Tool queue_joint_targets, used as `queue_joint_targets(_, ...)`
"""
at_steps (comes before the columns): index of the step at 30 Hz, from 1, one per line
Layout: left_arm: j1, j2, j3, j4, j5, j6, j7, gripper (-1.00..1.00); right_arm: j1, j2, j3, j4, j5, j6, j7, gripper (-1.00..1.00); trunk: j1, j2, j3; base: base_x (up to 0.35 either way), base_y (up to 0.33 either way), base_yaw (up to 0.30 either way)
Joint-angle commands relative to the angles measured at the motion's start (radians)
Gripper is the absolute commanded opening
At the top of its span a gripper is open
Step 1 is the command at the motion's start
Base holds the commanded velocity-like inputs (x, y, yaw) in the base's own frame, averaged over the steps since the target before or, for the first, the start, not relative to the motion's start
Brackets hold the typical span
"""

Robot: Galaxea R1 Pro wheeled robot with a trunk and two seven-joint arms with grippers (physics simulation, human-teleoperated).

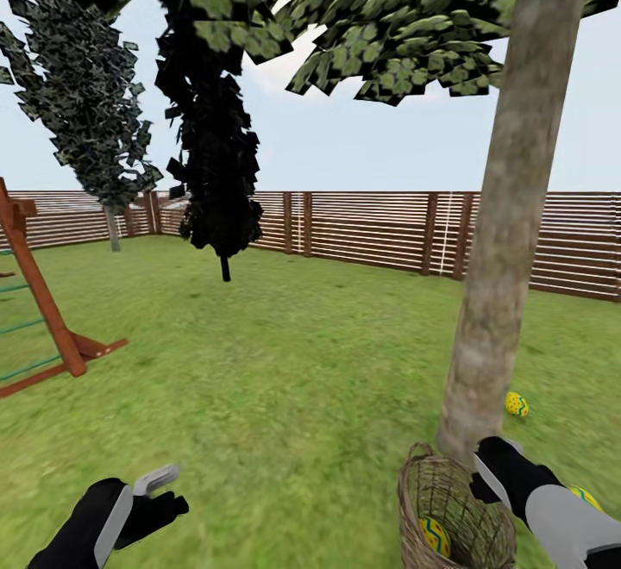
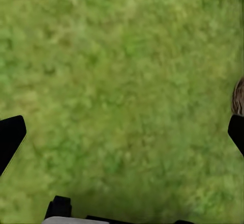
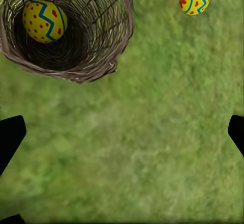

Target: Take the three Easter eggs out of the wicker basket on the lawn in the garden, then place them on the lawn next to a single tree (choose any tree) so that all three eggs are next to the same tree and none are left in the basket.

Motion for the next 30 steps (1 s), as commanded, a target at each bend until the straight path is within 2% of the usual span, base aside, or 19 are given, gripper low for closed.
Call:
queue_joint_targets(1,0.000,0.000,0.002,-0.001,0.001,0.005,-0.003,1.00,-0.001,0.000,0.007,-0.001,-0.009,0.005,-0.006,1.00,0.000,-0.001,-0.001,0.194,0.301,-0.293)
queue_joint_targets(19,0.000,0.000,0.002,0.020,-0.001,0.004,-0.003,1.00,-0.001,0.001,0.006,-0.001,-0.009,0.005,-0.006,1.00,0.000,-0.001,-0.001,0.218,0.288,-0.293)
queue_joint_targets(30,0.000,0.000,0.002,0.020,-0.001,0.004,-0.003,1.00,-0.001,0.001,0.006,-0.001,-0.009,0.004,-0.006,1.00,0.000,-0.001,-0.001,0.026,0.321,-0.293)
